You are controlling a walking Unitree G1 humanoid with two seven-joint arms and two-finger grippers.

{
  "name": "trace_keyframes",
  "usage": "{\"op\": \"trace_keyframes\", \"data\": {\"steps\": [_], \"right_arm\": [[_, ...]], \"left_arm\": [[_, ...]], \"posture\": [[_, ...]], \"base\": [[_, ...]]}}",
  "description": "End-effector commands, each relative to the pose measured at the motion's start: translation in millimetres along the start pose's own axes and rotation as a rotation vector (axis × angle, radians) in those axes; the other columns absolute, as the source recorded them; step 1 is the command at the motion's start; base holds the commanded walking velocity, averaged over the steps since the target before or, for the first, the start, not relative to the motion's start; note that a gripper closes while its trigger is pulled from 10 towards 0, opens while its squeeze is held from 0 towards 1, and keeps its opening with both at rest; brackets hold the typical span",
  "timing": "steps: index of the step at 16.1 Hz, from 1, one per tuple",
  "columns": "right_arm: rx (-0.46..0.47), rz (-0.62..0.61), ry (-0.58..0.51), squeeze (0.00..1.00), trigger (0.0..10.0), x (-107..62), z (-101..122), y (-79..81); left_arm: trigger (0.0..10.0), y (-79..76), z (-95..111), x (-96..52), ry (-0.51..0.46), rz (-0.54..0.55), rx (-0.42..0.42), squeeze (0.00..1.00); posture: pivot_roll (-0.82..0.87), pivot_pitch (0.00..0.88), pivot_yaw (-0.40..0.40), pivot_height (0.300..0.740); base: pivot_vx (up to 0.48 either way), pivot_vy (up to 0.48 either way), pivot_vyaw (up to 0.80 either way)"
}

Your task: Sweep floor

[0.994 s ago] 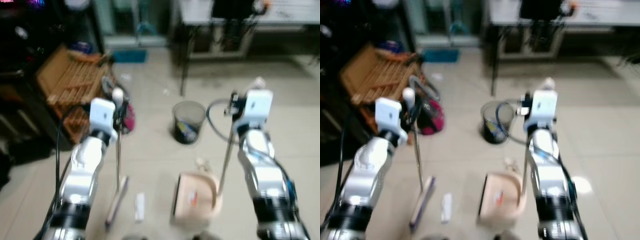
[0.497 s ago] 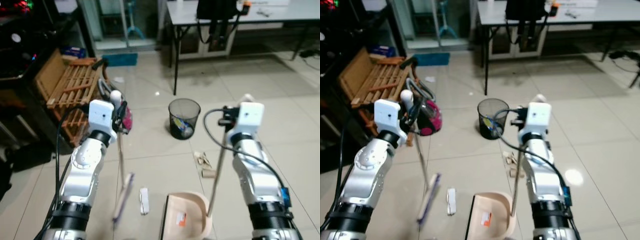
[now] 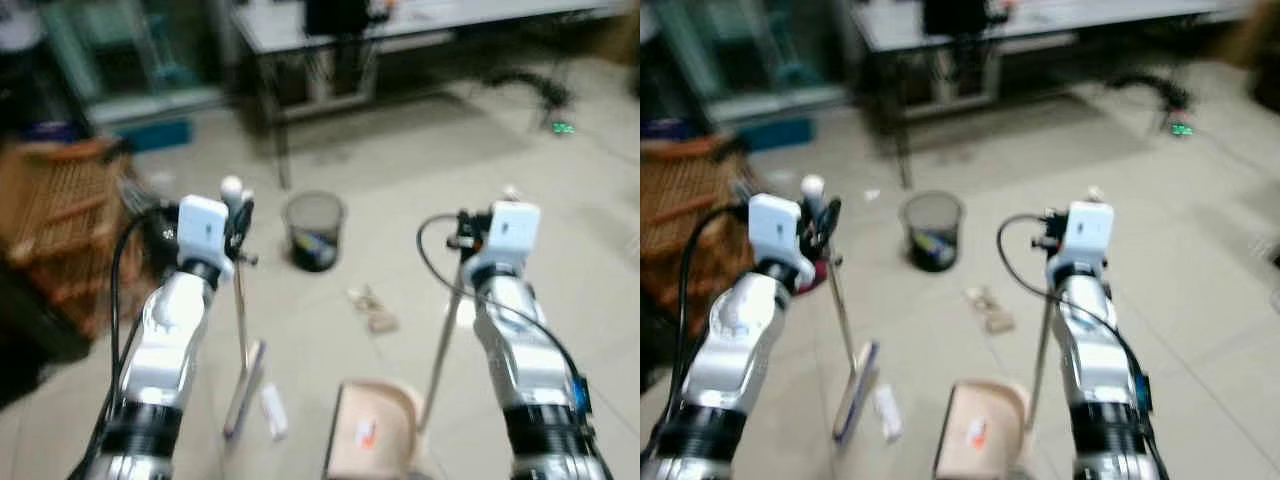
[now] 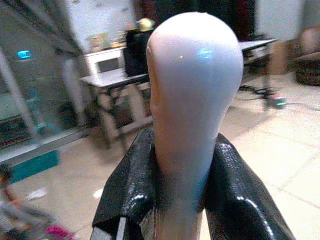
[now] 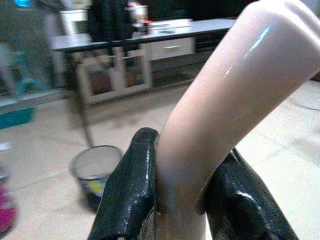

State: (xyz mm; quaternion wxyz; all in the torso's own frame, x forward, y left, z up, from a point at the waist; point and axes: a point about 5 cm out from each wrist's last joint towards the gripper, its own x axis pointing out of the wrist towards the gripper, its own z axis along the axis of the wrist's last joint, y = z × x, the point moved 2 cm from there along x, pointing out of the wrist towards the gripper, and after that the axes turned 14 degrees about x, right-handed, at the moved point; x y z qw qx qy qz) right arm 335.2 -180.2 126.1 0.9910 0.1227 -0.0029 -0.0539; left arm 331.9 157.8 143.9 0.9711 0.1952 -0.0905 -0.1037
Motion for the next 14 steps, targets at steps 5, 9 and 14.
{"op": "trace_keyframes", "data": {"steps": [5, 9, 14], "right_arm": [[0.003, 0.039, -0.030, 0.00, 10.0, 4.4, 7.3, 12.7], [-0.005, 0.044, -0.029, 0.00, 10.0, 6.5, 8.2, 13.4], [-0.007, 0.040, -0.031, 0.00, 10.0, 7.7, 8.9, 12.2]], "left_arm": [[10.0, 11.9, 1.9, -0.8, -0.005, 0.038, 0.029, 0.00], [10.0, 15.5, 0.4, -1.2, 0.003, 0.052, 0.032, 0.00], [10.0, 14.6, 0.5, -0.3, 0.005, 0.053, 0.029, 0.00]], "posture": [[-0.09, 0.000, 0.035, 0.740], [-0.08, 0.001, 0.027, 0.740], [-0.09, 0.006, 0.029, 0.740]], "base": [[0.000, 0.472, -0.80], [0.000, 0.472, -0.80], [0.000, 0.472, -0.80]]}}
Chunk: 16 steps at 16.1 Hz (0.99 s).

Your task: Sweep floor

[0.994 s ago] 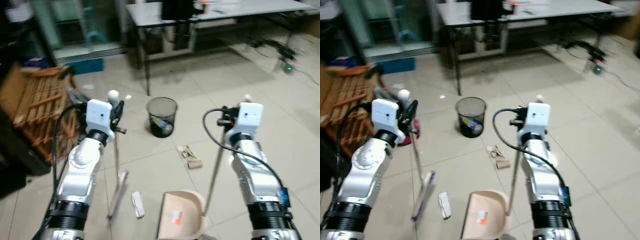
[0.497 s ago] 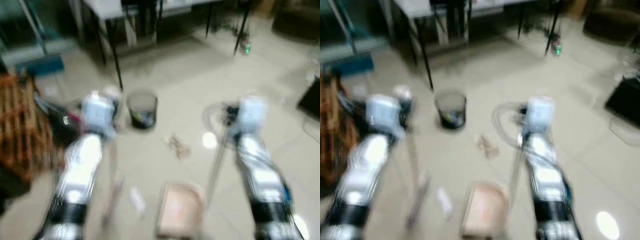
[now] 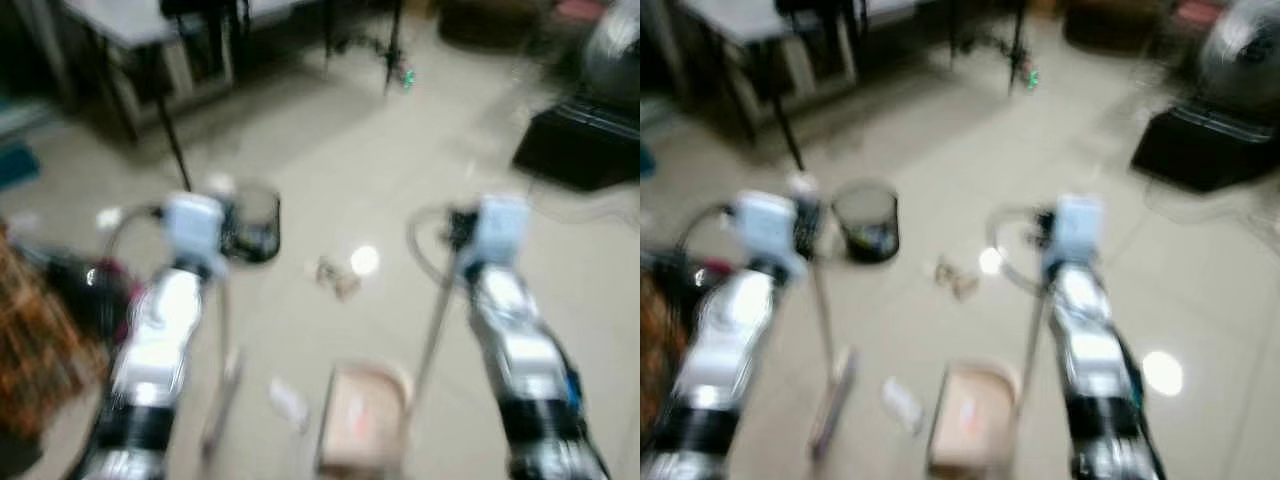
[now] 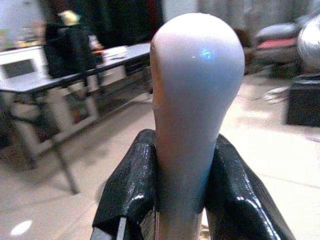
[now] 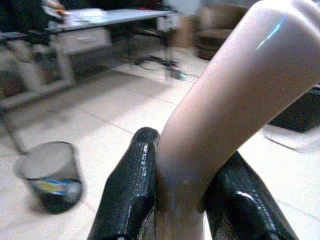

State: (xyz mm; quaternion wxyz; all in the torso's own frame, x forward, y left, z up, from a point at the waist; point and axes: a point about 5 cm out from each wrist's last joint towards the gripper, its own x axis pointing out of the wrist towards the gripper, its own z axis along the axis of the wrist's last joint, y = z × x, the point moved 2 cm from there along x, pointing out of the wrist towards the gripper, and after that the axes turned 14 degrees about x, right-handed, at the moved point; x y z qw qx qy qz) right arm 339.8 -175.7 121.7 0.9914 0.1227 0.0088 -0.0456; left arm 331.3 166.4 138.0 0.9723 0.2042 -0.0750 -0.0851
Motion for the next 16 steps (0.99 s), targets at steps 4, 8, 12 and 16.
{"op": "trace_keyframes", "data": {"steps": [4, 8, 12, 16], "right_arm": [[-0.007, 0.025, -0.057, 0.00, 10.0, 3.5, 14.5, 7.8], [-0.010, 0.024, -0.058, 0.00, 10.0, 3.7, 14.3, 7.5], [-0.067, 0.032, -0.072, 0.00, 10.0, 3.9, 15.5, 9.9], [-0.125, 0.011, -0.082, 0.00, 10.0, 5.0, 15.8, 8.1]], "left_arm": [[10.0, 9.1, 8.8, 3.3, -0.035, 0.024, 0.012, 0.00], [10.0, 8.4, 9.7, 3.5, -0.041, 0.021, 0.021, 0.00], [10.0, 7.8, 10.0, 2.9, -0.039, 0.043, 0.049, 0.00], [10.0, 7.2, 2.8, 3.7, 0.004, 0.068, 0.014, 0.00]], "posture": [[-0.09, 0.007, 0.030, 0.740], [-0.09, 0.007, 0.030, 0.740], [-0.09, 0.007, 0.030, 0.740], [-0.09, 0.009, 0.027, 0.740]], "base": [[0.000, 0.472, -0.80], [0.000, 0.354, -0.80], [0.000, -0.240, -0.20], [0.000, 0.000, 0.00]]}}
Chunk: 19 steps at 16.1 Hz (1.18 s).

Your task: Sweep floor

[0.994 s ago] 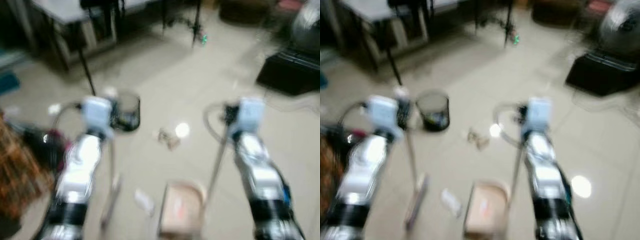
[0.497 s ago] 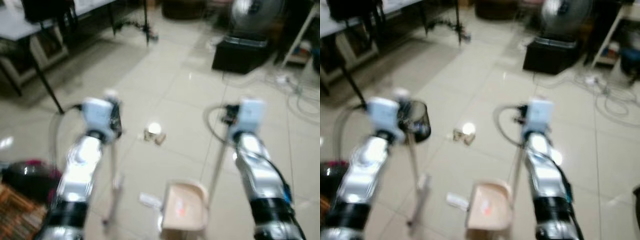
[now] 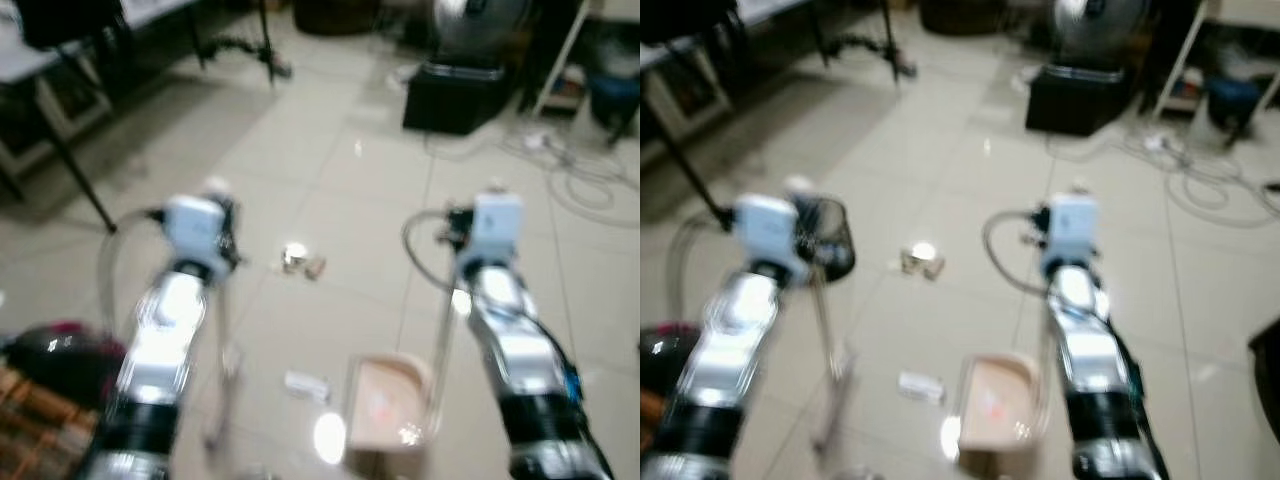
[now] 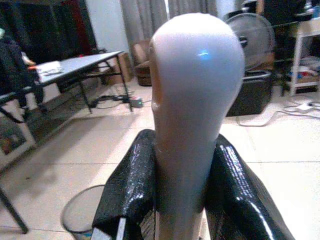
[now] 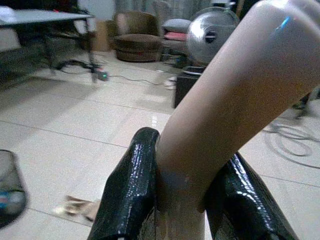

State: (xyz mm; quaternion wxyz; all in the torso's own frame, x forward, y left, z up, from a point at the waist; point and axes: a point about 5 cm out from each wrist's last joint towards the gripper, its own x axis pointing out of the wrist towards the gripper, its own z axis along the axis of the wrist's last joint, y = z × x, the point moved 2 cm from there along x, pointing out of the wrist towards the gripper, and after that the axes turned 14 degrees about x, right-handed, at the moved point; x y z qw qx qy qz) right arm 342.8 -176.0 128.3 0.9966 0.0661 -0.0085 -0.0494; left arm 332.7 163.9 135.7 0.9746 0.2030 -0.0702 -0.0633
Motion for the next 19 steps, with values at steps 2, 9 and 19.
{"op": "trace_keyframes", "data": {"steps": [2, 9, 19], "right_arm": [[-0.021, 0.013, -0.049, 0.00, 10.0, 2.7, 10.3, 5.5], [-0.099, 0.012, -0.065, 0.00, 10.0, 4.2, 11.5, 5.4], [-0.113, 0.055, -0.043, 0.00, 10.0, 0.7, 4.5, 10.2]], "left_arm": [[10.0, 10.5, 3.4, 2.9, -0.013, 0.037, 0.018, 0.00], [10.0, 8.2, 2.6, 3.2, -0.018, 0.047, -0.003, 0.00], [10.0, 6.7, 0.0, -1.9, -0.011, 0.042, -0.007, 0.00]], "posture": [[-0.09, 0.009, 0.027, 0.740], [-0.08, 0.016, 0.022, 0.740], [-0.08, 0.025, 0.018, 0.740]], "base": [[0.000, 0.000, 0.00], [0.284, 0.000, 0.33], [0.363, 0.000, 0.06]]}}
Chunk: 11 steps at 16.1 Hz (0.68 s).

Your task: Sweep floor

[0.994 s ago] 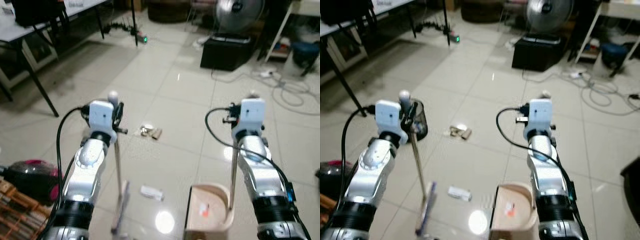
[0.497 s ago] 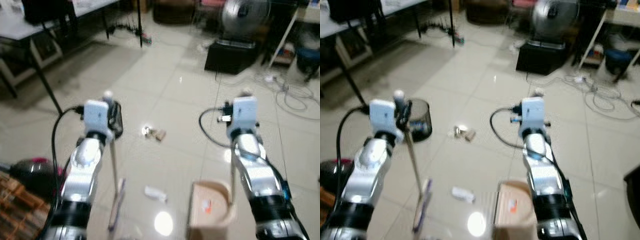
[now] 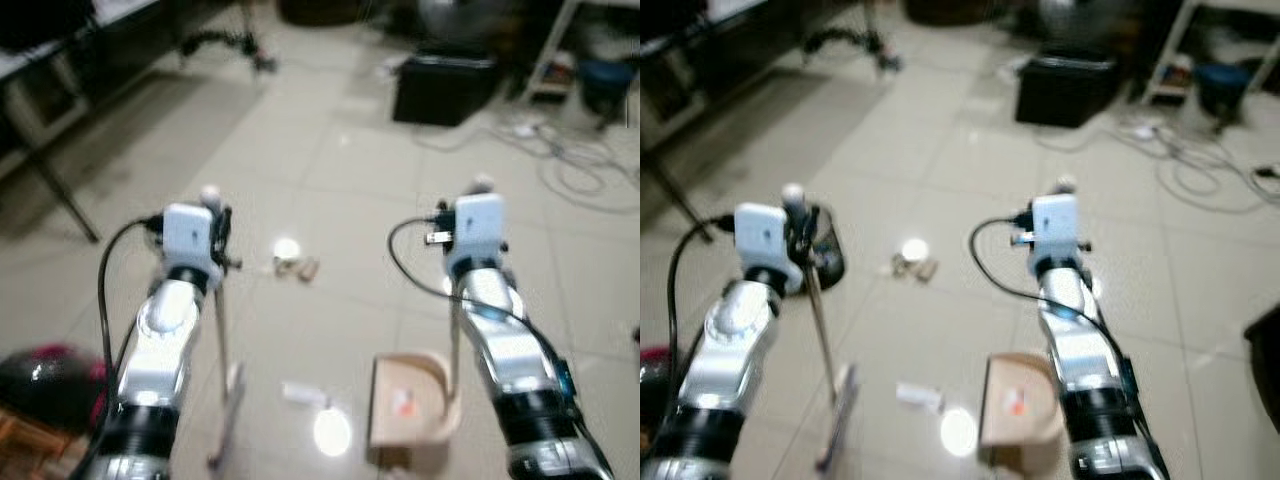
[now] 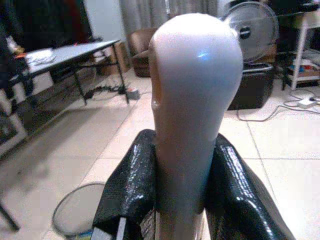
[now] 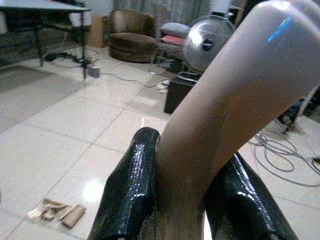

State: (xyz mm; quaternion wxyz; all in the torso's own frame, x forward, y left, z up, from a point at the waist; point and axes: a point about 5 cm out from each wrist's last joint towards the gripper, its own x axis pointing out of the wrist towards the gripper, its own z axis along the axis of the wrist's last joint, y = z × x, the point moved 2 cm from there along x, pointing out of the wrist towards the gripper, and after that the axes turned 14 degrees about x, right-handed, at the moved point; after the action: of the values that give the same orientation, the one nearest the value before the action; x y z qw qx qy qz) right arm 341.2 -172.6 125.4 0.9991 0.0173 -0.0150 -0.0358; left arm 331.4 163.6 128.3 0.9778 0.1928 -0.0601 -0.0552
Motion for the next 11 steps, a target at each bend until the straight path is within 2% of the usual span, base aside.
{"op": "trace_keyframes", "data": {"steps": [1, 2, 4, 8, 11], "right_arm": [[-0.014, 0.028, -0.026, 0.00, 10.0, 2.1, 7.6, 6.9], [-0.016, 0.027, -0.027, 0.00, 10.0, 1.5, 7.1, 7.0], [0.020, 0.012, -0.013, 0.00, 10.0, -2.5, 1.2, 6.0], [0.004, 0.006, -0.013, 0.00, 10.0, -6.9, -6.0, 6.1], [0.033, 0.029, -0.042, 0.00, 10.0, -8.9, -12.1, 10.0]], "left_arm": [[10.0, 9.8, 6.1, -0.7, -0.032, 0.028, 0.014, 0.00], [10.0, 9.9, 5.7, -1.4, -0.031, 0.028, 0.015, 0.00], [10.0, 11.1, 2.9, -6.0, -0.022, 0.028, 0.019, 0.00], [10.0, 12.4, -1.8, -15.5, 0.001, 0.031, 0.030, 0.00], [10.0, 17.0, -7.5, -28.4, 0.015, 0.063, 0.030, 0.00]], "posture": [[-0.08, 0.027, 0.016, 0.740], [-0.08, 0.029, 0.013, 0.740], [-0.08, 0.040, 0.007, 0.740], [-0.07, 0.078, -0.002, 0.740], [-0.04, 0.141, -0.022, 0.740]], "base": [[0.364, 0.000, 0.80], [0.360, 0.000, 0.80], [0.358, 0.000, 0.00], [0.335, 0.000, 0.00], [0.000, 0.000, 0.00]]}}
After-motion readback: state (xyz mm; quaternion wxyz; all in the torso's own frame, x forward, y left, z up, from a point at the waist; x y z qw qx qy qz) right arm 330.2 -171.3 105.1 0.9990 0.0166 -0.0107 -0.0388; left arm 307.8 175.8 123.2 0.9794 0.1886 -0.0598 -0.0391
